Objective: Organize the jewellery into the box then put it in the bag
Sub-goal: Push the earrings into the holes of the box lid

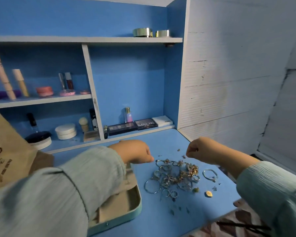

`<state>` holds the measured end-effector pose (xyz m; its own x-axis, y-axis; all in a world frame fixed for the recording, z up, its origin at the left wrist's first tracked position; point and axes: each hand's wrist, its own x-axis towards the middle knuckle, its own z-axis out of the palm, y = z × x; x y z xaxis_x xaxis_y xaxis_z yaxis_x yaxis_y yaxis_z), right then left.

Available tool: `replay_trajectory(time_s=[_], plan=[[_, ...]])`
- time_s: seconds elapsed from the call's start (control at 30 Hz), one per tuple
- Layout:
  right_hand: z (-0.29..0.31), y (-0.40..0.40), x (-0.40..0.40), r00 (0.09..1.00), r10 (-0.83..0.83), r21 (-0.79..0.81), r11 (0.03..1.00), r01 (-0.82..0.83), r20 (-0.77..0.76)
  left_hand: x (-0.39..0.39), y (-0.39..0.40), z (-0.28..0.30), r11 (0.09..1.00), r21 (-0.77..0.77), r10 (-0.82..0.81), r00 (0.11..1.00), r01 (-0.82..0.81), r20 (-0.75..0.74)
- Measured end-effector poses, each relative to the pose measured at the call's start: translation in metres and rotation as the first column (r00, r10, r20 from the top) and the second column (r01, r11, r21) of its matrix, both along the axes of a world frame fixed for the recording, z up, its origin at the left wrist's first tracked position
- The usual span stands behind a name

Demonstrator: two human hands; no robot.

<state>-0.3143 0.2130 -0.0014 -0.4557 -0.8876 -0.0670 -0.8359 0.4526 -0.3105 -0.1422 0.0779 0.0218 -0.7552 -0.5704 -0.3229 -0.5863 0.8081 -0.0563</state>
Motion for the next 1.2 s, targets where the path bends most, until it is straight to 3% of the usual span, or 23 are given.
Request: replay_trajectory(time_s=[0.47, 1.0, 1.2], plan=[[-0.045, -0.026, -0.065, 0.994, -0.091, 0.037, 0.995, 0.089, 0.061, -0.068, -0.055, -0.059, 0.996, 0.048, -0.074, 0.988, 0.081, -0.138], [-0.06, -0.004, -0.072, 0.986, -0.017, -0.101, 0.994, 0.034, 0.168, -0.072, -0.05, -0.063, 0.998, -0.003, -0.068, 0.972, 0.069, -0.226], [-0.062, 0.004, -0.073, 0.978, 0.093, -0.126, 0.99, -0.07, 0.188, -0.072, -0.048, -0.067, 0.997, -0.047, -0.071, 0.97, 0.062, -0.232]])
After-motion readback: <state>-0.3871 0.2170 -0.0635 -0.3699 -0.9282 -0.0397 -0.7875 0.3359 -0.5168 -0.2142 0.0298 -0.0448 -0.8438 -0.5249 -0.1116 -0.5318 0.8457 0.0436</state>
